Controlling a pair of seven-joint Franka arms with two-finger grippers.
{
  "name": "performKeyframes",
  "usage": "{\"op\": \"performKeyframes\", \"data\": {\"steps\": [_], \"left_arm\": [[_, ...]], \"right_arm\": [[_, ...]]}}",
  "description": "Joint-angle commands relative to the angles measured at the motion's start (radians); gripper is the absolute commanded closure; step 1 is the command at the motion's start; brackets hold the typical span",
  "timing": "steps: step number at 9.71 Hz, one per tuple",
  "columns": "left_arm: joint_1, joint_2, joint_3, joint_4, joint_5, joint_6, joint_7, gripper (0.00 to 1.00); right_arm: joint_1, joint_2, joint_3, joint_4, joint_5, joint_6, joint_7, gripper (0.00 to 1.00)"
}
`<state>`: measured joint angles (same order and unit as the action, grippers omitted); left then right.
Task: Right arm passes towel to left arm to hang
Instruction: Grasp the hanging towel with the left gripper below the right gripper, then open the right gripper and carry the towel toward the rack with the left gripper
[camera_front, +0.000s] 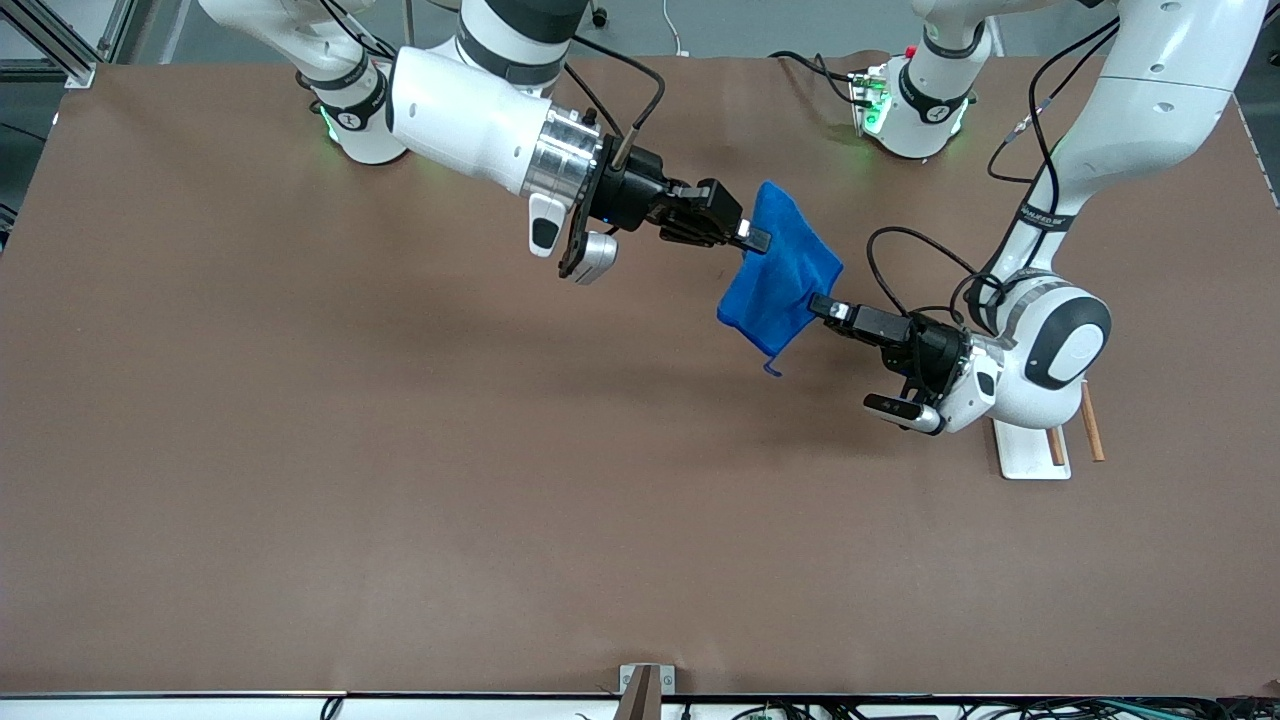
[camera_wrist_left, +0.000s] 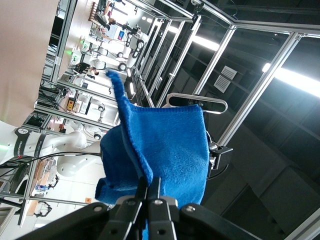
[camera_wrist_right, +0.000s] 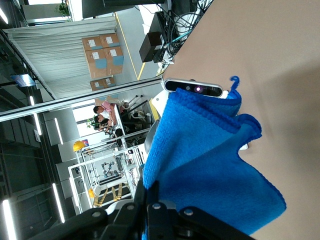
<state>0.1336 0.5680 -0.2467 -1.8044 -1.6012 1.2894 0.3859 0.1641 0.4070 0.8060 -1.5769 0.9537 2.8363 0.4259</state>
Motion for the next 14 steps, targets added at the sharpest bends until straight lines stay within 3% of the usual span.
{"op": "performKeyframes", "data": {"steps": [1,2,3,5,7,10,12,14], "left_arm": [[0.006,0.0,0.006,0.0,0.0,0.007,-0.001,1.0],[0.018,-0.01,0.007,0.01,0.003,0.01,-0.021,1.0],[0.023,-0.028,0.015,0.028,0.018,0.014,-0.066,1.0],[0.06,-0.053,0.026,0.11,0.104,0.021,-0.198,1.0],[0.106,-0.06,0.027,0.209,0.246,0.027,-0.301,1.0],[0.185,-0.125,0.027,0.268,0.578,0.129,-0.424,1.0],[0.212,-0.123,0.026,0.301,0.858,0.192,-0.426,1.0],[0.218,-0.135,0.026,0.301,1.025,0.258,-0.529,1.0]], "right_arm": [[0.005,0.012,0.01,0.02,0.014,0.012,0.002,1.0],[0.003,0.012,0.01,0.018,0.011,0.012,0.016,0.78],[-0.009,0.003,0.009,-0.003,-0.003,-0.001,0.017,0.04],[-0.076,-0.055,0.002,-0.086,-0.038,-0.055,0.011,0.0],[-0.21,-0.114,-0.046,-0.095,-0.256,-0.411,0.019,0.0],[-0.215,-0.218,-0.275,-0.095,-0.669,-0.768,0.04,0.0],[-0.216,-0.258,-0.429,-0.095,-0.775,-0.869,0.04,0.0],[-0.216,-0.292,-0.581,-0.088,-0.898,-0.932,0.03,0.0]]}}
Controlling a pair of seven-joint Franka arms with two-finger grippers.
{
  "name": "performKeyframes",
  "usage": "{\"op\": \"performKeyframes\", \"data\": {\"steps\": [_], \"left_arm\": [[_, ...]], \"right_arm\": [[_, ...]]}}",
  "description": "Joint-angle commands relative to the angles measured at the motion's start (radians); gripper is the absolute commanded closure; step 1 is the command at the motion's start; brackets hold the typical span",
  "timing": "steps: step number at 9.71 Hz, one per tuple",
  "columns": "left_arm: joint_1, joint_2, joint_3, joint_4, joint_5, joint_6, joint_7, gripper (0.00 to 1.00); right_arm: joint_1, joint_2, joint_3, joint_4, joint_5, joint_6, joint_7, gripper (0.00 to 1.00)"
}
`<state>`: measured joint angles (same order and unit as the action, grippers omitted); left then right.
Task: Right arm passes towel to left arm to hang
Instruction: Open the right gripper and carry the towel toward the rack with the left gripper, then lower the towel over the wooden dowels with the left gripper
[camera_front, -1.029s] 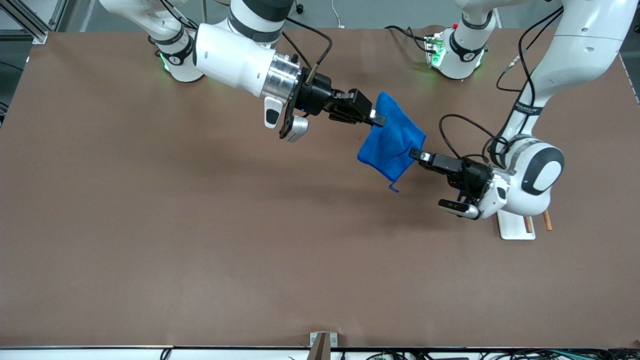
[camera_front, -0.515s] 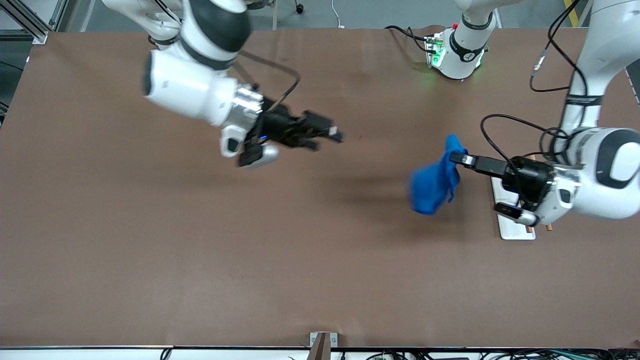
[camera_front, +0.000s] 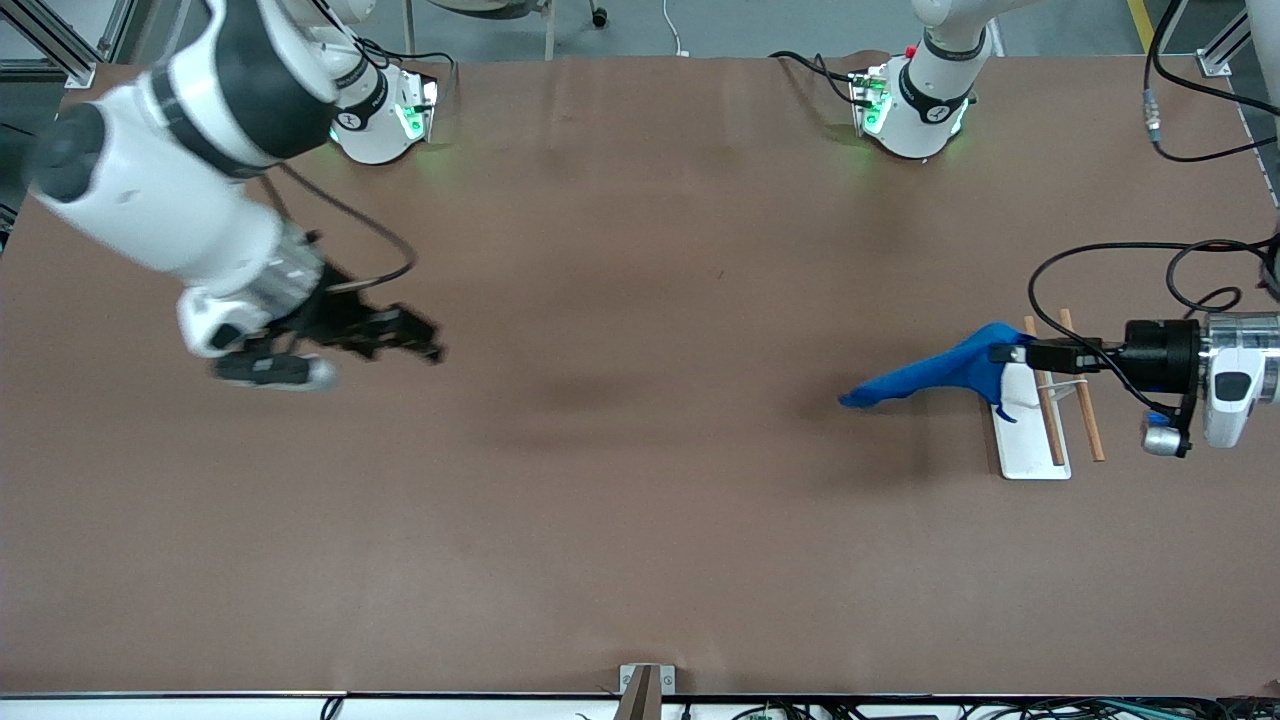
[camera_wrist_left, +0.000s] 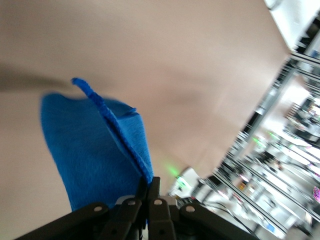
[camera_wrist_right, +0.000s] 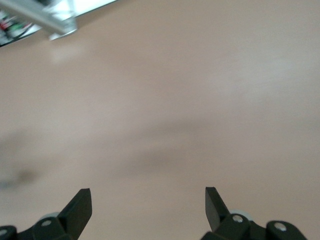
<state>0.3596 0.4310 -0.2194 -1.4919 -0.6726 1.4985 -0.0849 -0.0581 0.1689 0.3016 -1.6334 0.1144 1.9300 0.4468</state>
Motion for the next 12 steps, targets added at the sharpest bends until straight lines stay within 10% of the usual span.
{"op": "performKeyframes", "data": {"steps": [1,4,12], "left_arm": [[-0.01,-0.001,-0.003,-0.013,0.187,0.089,-0.123,1.0],[-0.013,-0.027,-0.009,-0.011,0.387,0.112,-0.377,1.0],[-0.008,-0.117,-0.031,-0.027,0.527,0.049,-0.607,1.0]], "right_arm": [[0.006,-0.071,-0.151,-0.029,-0.088,-0.066,-0.038,0.0],[0.001,-0.161,-0.335,-0.02,-0.093,-0.224,-0.262,0.0],[-0.017,-0.21,-0.337,0.078,-0.113,-0.431,-0.29,0.0]]}}
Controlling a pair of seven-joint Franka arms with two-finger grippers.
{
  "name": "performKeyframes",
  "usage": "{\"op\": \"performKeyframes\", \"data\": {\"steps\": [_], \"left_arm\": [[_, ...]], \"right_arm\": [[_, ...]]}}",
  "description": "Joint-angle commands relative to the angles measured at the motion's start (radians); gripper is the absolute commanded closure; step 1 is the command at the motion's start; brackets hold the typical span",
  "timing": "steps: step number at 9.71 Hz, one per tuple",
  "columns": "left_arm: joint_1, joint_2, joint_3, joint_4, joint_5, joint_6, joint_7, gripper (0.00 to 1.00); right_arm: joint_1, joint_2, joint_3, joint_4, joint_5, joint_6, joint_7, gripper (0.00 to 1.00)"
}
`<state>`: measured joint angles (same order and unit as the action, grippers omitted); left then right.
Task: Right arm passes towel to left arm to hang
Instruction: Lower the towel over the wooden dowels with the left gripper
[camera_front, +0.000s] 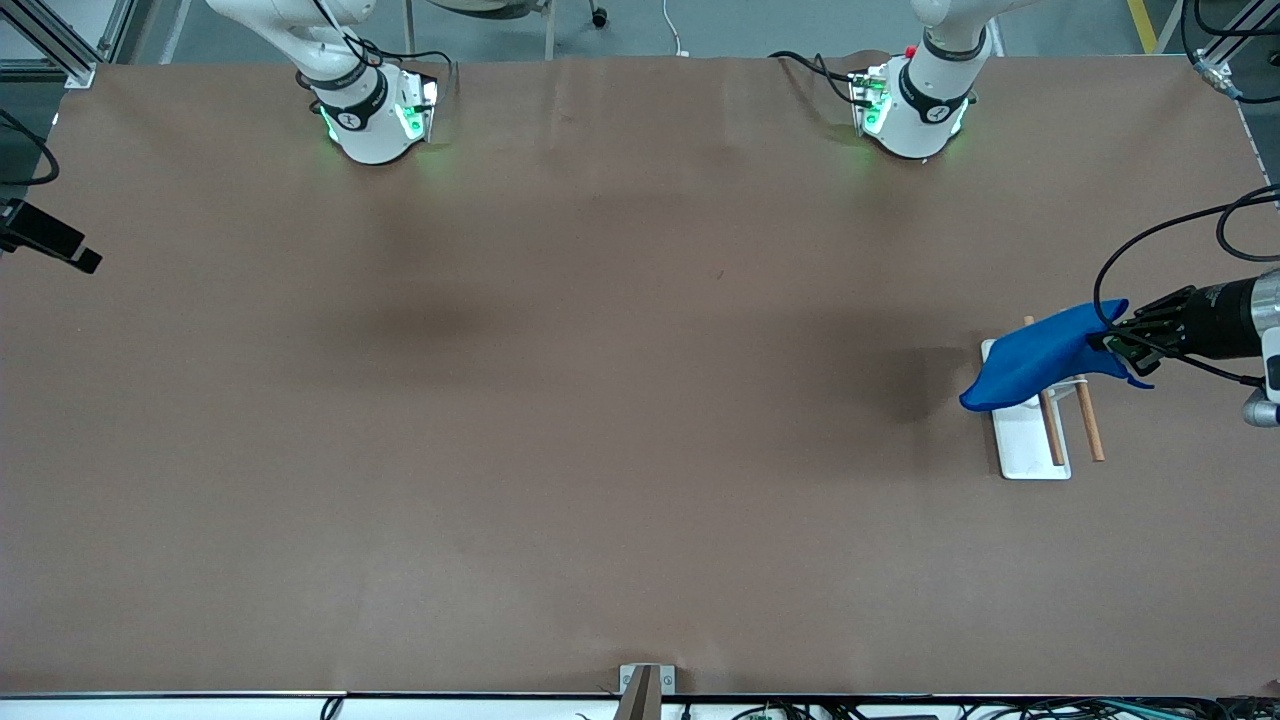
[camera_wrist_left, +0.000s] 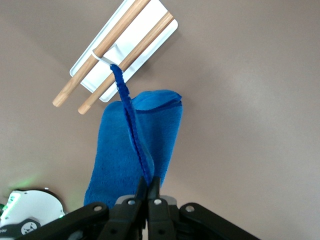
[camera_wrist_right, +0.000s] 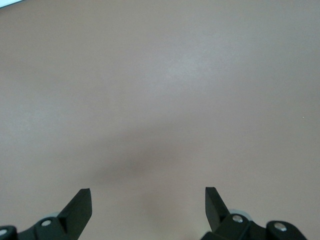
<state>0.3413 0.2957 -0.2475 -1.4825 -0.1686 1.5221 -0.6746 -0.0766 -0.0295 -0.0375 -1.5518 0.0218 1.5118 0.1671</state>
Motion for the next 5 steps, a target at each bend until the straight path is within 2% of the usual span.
{"op": "performKeyframes", "data": {"steps": [1,2,5], "left_arm": [[0.016,0.032,0.001,-0.039,0.043,0.053,-0.004,1.0],[0.018,0.045,0.001,-0.039,0.093,0.073,0.0,1.0],[0.082,0.105,0.002,-0.039,0.126,0.138,0.136,1.0]], "right_arm": [[-0.003,-0.003,-0.004,0.039,-0.026,-0.013,-0.044,0.0],[-0.008,0.009,-0.012,0.059,-0.028,-0.016,-0.082,0.0],[-0.002,0.017,-0.013,0.064,-0.029,-0.018,-0.092,0.0]]}}
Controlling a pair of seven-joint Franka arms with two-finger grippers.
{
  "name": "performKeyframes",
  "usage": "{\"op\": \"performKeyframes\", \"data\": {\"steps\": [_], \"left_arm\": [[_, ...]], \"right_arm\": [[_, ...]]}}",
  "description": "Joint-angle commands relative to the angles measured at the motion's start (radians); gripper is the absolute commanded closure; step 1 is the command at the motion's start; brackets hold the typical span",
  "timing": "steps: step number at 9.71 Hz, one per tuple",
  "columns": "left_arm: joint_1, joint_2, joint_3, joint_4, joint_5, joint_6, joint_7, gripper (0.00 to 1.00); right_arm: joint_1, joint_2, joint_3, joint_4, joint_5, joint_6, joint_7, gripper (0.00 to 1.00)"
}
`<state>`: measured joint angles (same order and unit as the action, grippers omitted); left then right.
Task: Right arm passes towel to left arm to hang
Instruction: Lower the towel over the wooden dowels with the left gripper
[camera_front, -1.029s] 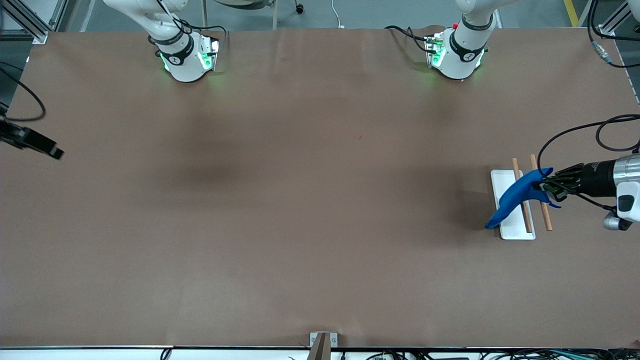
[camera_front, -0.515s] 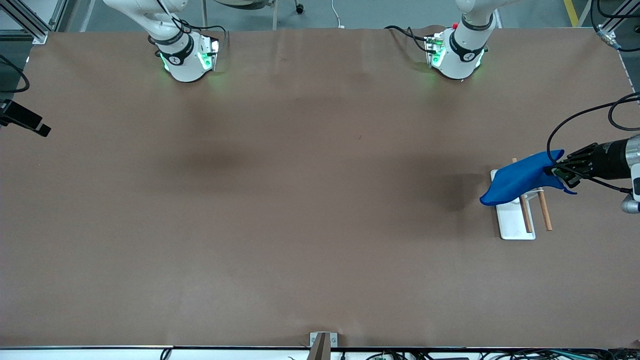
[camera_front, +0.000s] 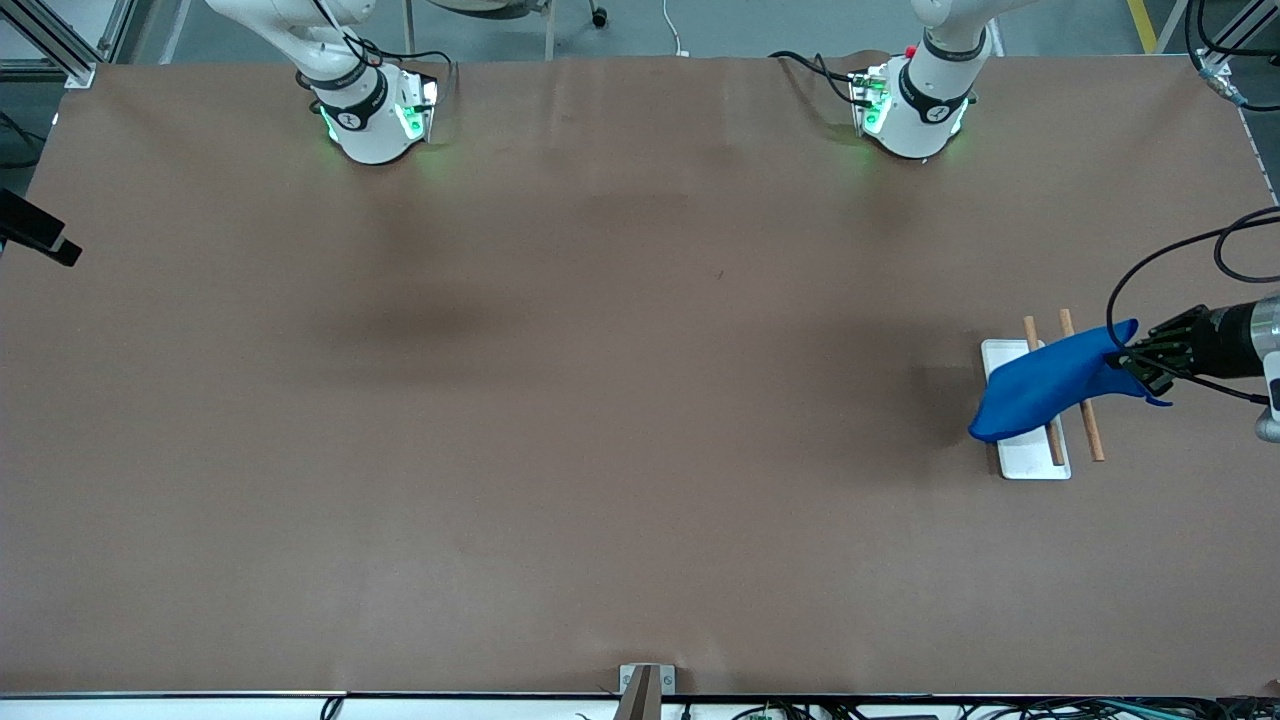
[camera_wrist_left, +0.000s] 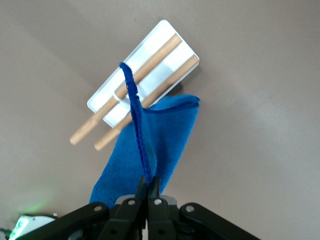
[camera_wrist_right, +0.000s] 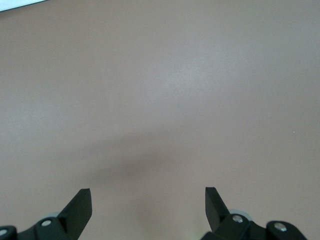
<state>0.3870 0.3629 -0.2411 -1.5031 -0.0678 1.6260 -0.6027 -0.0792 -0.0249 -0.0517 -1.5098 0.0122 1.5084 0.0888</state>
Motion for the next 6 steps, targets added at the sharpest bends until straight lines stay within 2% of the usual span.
{"op": "performKeyframes", "data": {"steps": [1,2,6], "left_arm": [[0.053,0.047,-0.004,-0.017,0.051,0.035,0.105,1.0],[0.065,0.048,-0.004,-0.017,0.066,0.035,0.13,1.0],[0.131,0.048,0.002,-0.058,0.071,0.035,0.268,1.0]], "right_arm": [[0.002,0.013,0.001,0.026,-0.032,-0.017,-0.026,0.0],[0.004,0.013,0.003,0.037,-0.056,-0.028,-0.059,0.0],[0.006,0.011,0.004,0.034,-0.052,-0.03,-0.047,0.0]]}}
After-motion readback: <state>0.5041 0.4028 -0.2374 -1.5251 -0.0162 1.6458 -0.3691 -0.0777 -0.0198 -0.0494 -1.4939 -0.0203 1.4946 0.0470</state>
